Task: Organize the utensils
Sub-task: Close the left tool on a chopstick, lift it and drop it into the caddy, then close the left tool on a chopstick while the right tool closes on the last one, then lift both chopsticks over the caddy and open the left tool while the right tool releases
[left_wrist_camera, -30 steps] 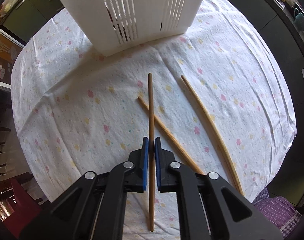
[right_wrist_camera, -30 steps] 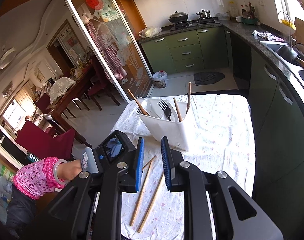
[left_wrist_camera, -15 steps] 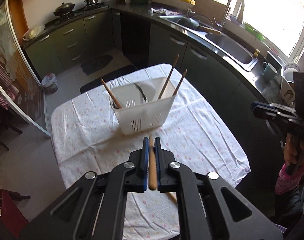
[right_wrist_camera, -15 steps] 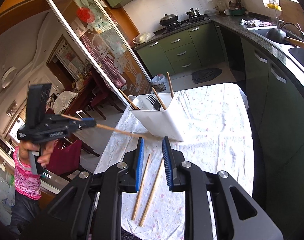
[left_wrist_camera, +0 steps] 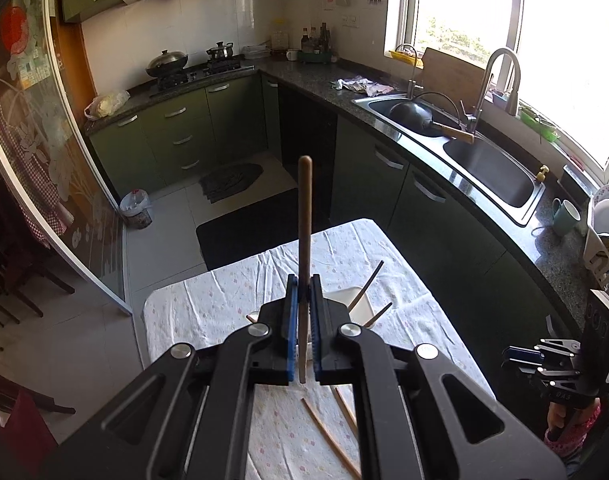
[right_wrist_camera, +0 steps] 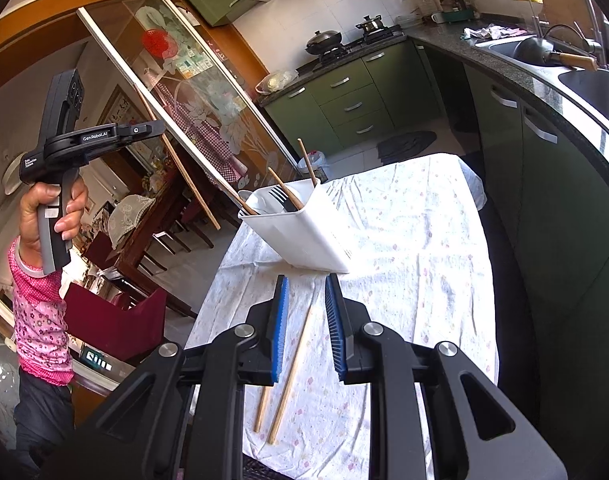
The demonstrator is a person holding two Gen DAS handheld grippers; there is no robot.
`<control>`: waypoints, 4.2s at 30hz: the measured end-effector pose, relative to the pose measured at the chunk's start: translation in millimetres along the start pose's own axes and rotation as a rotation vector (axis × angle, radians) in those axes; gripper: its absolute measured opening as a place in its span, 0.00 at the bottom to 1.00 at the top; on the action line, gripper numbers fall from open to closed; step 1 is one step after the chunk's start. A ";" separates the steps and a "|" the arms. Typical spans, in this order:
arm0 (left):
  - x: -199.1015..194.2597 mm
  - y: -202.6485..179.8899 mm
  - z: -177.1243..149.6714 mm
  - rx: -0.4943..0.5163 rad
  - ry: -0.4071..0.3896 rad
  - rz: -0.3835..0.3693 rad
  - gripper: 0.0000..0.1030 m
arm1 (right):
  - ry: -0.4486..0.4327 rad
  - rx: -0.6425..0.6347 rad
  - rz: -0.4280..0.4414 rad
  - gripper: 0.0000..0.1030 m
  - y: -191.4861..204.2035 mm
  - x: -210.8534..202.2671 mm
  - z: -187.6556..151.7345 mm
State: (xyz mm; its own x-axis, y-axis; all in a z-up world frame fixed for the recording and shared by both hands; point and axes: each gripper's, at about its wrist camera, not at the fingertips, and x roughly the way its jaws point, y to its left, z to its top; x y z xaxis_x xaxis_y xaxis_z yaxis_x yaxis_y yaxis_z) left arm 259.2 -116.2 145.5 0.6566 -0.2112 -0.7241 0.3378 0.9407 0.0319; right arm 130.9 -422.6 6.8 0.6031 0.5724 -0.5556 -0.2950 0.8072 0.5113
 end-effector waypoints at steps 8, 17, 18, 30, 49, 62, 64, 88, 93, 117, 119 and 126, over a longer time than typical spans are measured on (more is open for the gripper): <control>16.9 1.9 12.9 -0.018 -0.002 0.021 0.06 | -0.002 0.023 0.001 0.20 -11.8 -3.7 -7.9; 76.2 2.9 -9.0 -0.015 0.120 0.053 0.06 | -0.001 0.031 -0.003 0.20 -11.2 -5.7 -9.3; 84.8 3.4 -13.8 -0.017 0.140 0.054 0.06 | 0.001 0.032 -0.003 0.20 -10.8 -4.9 -8.8; 115.6 10.5 -58.0 -0.074 0.221 0.007 0.47 | 0.058 0.034 -0.015 0.20 -11.9 11.8 -17.1; 203.4 -9.5 -239.5 -0.254 0.743 0.001 0.11 | 0.356 -0.051 -0.066 0.27 20.4 119.7 -60.5; 224.6 -5.2 -245.4 -0.325 0.798 0.029 0.11 | 0.388 -0.020 -0.105 0.27 -4.9 121.3 -66.7; 224.4 -6.9 -245.7 -0.323 0.801 0.031 0.11 | 0.408 -0.025 -0.115 0.27 -2.1 124.3 -66.7; 170.8 45.9 -257.1 -0.331 0.669 -0.018 0.06 | 0.788 -0.083 -0.400 0.23 53.3 289.3 -61.3; 165.8 55.3 -255.9 -0.329 0.650 -0.034 0.06 | 0.816 -0.097 -0.443 0.19 57.9 305.2 -66.8; 119.8 43.2 -217.9 -0.248 0.494 -0.106 0.06 | 0.486 -0.086 -0.261 0.07 82.3 216.2 -50.0; 105.6 36.9 -208.9 -0.246 0.464 -0.138 0.06 | 0.431 -0.088 -0.231 0.07 86.3 191.6 -46.1; 53.4 11.0 -164.2 -0.168 0.299 -0.140 0.06 | 0.248 -0.098 -0.157 0.07 91.7 114.0 -13.3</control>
State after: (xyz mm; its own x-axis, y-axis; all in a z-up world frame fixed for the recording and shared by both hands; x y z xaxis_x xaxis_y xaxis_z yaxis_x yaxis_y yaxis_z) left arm 187.3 -73.5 -6.0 0.3772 -0.2776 -0.8836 0.2792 0.9437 -0.1773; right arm 162.8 -281.4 -18.4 0.4509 0.4479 -0.7721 -0.2904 0.8915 0.3477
